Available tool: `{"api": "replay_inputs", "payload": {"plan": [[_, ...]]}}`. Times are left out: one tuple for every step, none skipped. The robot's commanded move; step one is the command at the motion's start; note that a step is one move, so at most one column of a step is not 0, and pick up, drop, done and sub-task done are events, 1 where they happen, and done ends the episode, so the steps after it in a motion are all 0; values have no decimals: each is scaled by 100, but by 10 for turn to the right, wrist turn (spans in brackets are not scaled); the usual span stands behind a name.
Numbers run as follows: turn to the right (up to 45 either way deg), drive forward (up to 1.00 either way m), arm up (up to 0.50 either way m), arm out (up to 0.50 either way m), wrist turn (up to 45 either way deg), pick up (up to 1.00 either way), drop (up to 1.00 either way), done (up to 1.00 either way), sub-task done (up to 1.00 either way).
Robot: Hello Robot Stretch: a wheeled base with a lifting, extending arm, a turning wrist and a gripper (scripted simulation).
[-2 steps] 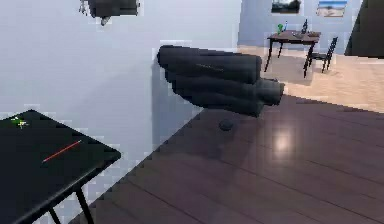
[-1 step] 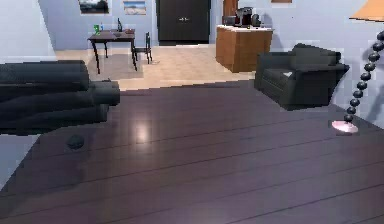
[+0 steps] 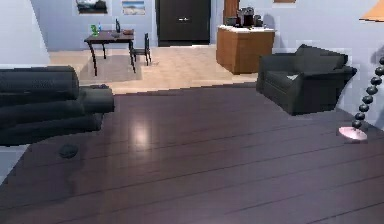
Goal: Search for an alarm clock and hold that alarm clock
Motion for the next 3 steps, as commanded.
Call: {"api": "replay_inputs", "payload": {"plan": [[0, 100, 0, 0, 0, 0, 0, 0, 0], [90, 0, 0, 0, 0, 0, 0, 0, 0], [0, 20, 0, 0, 0, 0, 0, 0, 0]]}}
